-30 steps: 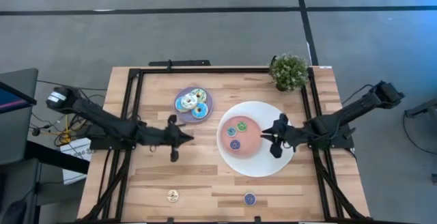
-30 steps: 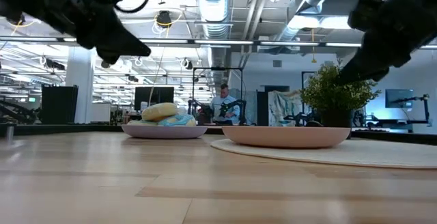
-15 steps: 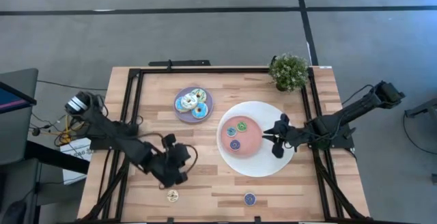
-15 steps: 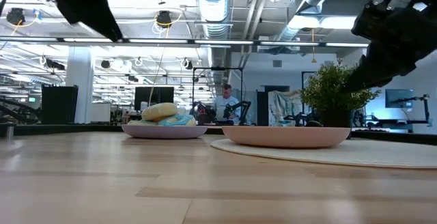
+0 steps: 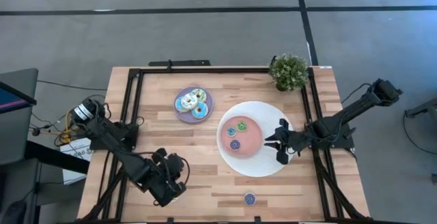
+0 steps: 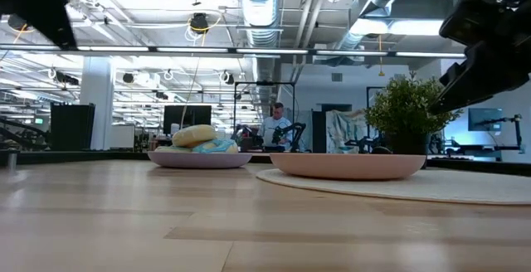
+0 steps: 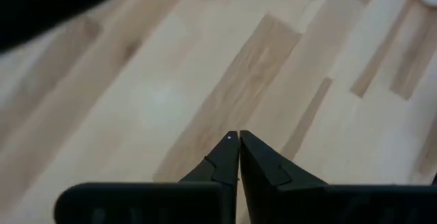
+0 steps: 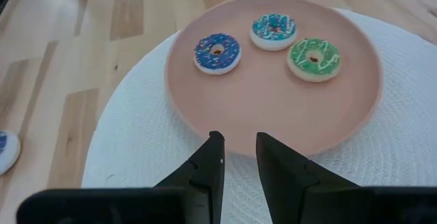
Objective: Pick & Place donuts
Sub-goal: Put the small white donut on the pink plate
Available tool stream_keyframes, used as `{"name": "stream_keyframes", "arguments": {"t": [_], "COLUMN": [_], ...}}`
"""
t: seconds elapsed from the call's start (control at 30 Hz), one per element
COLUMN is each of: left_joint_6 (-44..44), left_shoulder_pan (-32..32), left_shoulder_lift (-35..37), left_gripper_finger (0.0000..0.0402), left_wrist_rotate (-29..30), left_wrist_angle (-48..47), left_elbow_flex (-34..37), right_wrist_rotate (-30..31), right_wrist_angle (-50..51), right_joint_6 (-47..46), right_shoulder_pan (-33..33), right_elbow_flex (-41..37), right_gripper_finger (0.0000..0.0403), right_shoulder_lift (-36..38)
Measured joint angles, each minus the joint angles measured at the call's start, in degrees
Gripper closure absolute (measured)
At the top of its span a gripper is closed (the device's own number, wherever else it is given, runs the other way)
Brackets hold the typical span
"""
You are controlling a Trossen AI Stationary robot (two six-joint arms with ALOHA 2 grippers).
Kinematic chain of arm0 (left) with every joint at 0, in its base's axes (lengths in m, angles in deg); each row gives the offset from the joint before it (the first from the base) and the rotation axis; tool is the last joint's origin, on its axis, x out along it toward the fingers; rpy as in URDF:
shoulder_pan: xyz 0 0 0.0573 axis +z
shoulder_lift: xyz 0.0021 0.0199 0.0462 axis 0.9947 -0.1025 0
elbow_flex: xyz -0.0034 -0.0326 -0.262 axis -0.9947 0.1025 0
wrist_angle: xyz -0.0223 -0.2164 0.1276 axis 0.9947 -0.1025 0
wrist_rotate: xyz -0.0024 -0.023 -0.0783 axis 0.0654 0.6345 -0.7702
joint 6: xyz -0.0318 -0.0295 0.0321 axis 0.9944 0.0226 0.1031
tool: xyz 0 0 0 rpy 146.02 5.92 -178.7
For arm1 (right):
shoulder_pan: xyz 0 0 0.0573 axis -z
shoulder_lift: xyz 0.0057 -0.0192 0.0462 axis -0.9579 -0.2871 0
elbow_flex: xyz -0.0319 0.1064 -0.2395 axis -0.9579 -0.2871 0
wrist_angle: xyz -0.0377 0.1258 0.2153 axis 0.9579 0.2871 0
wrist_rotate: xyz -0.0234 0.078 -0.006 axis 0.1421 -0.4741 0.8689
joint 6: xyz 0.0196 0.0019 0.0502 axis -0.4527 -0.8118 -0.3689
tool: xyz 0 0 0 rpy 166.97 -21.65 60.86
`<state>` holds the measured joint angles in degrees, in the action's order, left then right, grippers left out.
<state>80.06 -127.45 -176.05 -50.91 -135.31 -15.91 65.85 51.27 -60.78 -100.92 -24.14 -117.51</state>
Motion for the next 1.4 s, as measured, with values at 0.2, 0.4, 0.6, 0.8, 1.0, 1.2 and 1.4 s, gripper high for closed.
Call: {"name": "stream_keyframes", "arguments": {"t": [0.2,0.4,0.6,0.8,1.0,1.2,1.4], "left_joint_6": [6.4,13.0,16.7,12.5,16.7,22.4,26.2], "left_shoulder_pan": [0.0,0.0,-0.3,0.4,0.7,0.5,-0.2], "left_shoulder_lift": [0.0,-0.4,-4.1,-8.8,-9.2,-9.1,-9.1], "left_gripper_finger": [0.0346,0.0273,0.0215,0.0191,0.0191,0.0191,0.0191], "left_wrist_rotate": [-4.9,-8.0,-8.5,-16.8,-22.1,-27.0,-26.3], "left_wrist_angle": [-0.2,0.0,0.1,1.8,3.2,6.0,8.3], "left_elbow_flex": [0.8,0.8,0.9,0.9,0.8,0.4,0.4], "right_wrist_rotate": [0.2,0.5,4.7,6.4,7.8,7.6,7.6], "right_wrist_angle": [0.0,0.0,-1.2,-4.8,-5.2,-5.2,-4.2], "right_joint_6": [-0.1,-0.4,-0.1,-0.5,-1.1,-1.1,-1.6], "right_shoulder_pan": [-1.4,-3.5,-8.6,-13.4,-14.4,-14.4,-14.4], "right_elbow_flex": [0.0,0.0,-1.1,-4.6,-5.6,-5.6,-5.6], "right_gripper_finger": [0.0327,0.0327,0.0327,0.0327,0.0327,0.0327,0.0327], "right_shoulder_lift": [0.0,0.0,0.2,3.8,8.5,10.6,10.5]}}
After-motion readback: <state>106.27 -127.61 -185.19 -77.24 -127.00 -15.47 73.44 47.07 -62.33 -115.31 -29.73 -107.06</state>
